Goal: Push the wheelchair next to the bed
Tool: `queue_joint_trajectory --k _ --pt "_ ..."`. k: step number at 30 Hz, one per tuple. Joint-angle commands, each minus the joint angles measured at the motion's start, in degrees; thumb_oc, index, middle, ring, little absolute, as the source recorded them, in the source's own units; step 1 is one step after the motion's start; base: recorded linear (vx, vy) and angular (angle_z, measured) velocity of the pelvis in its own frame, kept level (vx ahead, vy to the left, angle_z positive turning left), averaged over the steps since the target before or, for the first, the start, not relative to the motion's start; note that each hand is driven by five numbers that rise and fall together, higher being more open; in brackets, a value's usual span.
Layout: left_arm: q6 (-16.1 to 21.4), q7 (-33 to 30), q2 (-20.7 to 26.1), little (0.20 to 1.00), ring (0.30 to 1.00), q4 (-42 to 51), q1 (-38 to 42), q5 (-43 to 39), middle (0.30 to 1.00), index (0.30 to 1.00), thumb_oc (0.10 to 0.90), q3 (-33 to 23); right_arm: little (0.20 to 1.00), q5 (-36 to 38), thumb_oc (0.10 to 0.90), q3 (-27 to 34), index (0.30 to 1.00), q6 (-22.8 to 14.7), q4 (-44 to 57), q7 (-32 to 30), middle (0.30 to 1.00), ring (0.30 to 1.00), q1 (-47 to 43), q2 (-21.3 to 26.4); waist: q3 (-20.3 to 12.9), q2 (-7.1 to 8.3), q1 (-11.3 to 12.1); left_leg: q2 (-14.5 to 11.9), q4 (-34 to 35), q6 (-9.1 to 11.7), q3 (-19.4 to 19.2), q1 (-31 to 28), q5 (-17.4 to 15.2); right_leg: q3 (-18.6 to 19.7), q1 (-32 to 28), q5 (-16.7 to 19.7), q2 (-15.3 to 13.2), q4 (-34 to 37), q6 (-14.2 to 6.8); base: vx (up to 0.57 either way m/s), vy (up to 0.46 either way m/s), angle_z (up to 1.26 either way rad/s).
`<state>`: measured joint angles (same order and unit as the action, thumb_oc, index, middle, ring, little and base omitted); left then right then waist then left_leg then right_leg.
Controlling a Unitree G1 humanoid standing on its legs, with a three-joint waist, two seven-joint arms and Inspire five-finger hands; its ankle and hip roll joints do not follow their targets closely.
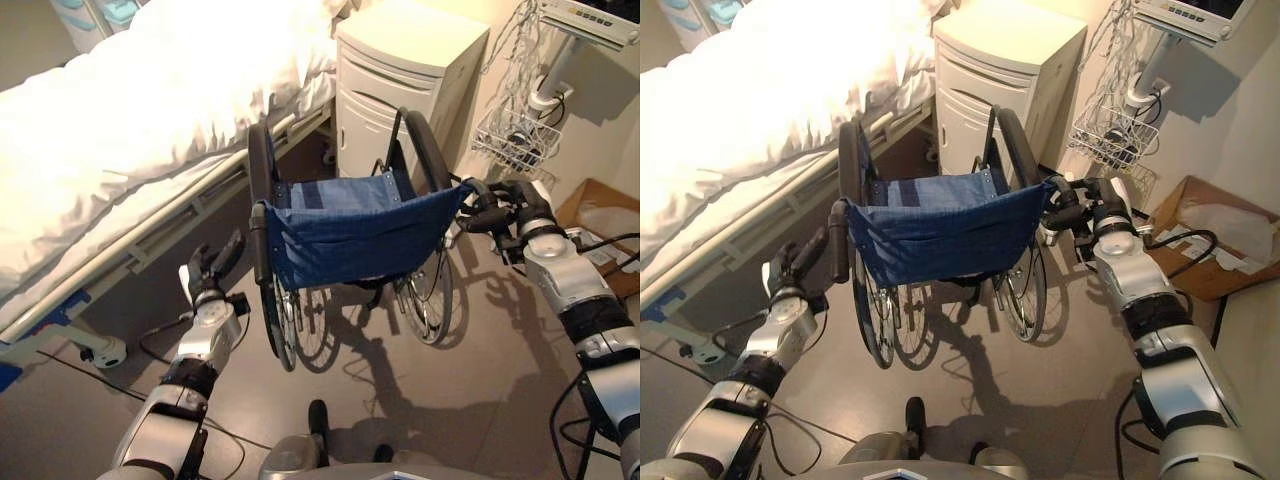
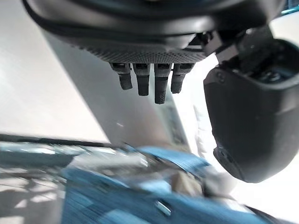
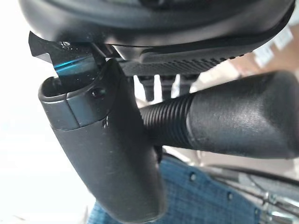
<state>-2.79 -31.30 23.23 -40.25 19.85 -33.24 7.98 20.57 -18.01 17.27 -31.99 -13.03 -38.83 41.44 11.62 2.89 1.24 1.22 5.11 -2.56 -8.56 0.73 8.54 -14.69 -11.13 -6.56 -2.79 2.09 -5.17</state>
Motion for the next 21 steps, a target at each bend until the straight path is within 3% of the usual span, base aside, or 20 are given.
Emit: queue_joint_trajectory --k 1,6,15,17,21 --pt "5.8 0.5 3.4 0.900 0.900 0.1 0.6 7.0 0.900 0.900 0.800 -1.9 0.900 -4.1 0.800 6.7 0.900 -7.7 4.8 -6.0 0.900 0.900 -2.0 9.2 -3.6 0.56 1.1 0.5 -5.0 1.5 -1.6 -2.1 -10.4 1.0 7.4 2.5 -0.3 -7.6 -0.3 -0.03 -0.015 0.05" --pt "8.5 3.4 4.0 0.900 0.900 -1.4 -3.1 12.1 0.900 0.900 0.800 -2.3 0.900 -5.6 0.800 10.2 0.900 -9.8 6.9 -7.5 0.900 0.900 1.3 12.5 -3.5 0.79 0.8 0.2 -4.7 1.5 -1.9 -2.2 -10.4 1.4 8.0 2.5 -0.1 -7.8 -0.4 -0.03 -0.015 0.02" --pt "11.3 9.5 3.3 0.900 0.900 -5.0 -7.3 13.0 0.900 0.900 0.800 -1.9 0.900 -3.3 0.800 15.2 0.900 -13.4 8.3 -8.6 0.900 0.900 5.9 16.3 -3.2 0.59 -0.5 -0.4 -4.2 1.5 -3.4 -3.0 -10.7 2.0 9.1 2.2 0.2 -8.5 -0.3 -0.01 0.007 -0.04" --pt "10.9 11.2 3.2 0.900 0.900 -6.6 -8.4 13.1 0.900 0.900 0.800 -1.7 0.900 1.6 0.800 16.3 0.900 -15.6 8.8 -8.4 0.900 0.900 6.3 16.3 -3.3 0.57 -0.6 -0.5 -4.2 1.5 -3.5 -3.0 -10.8 2.1 9.2 2.2 0.2 -8.6 -0.4 0.00 0.005 -0.07" --pt "11.5 16.6 2.7 0.900 0.900 -11.3 -11.6 13.7 0.900 0.900 0.800 -1.3 0.900 25.4 0.800 22.0 0.900 -24.4 9.9 -3.1 0.900 0.900 8.1 12.0 -3.0 0.17 -1.1 -0.6 -4.2 1.6 -4.1 -3.5 -11.2 2.3 9.1 1.3 0.1 -9.0 -0.2 0.00 0.017 -0.02"
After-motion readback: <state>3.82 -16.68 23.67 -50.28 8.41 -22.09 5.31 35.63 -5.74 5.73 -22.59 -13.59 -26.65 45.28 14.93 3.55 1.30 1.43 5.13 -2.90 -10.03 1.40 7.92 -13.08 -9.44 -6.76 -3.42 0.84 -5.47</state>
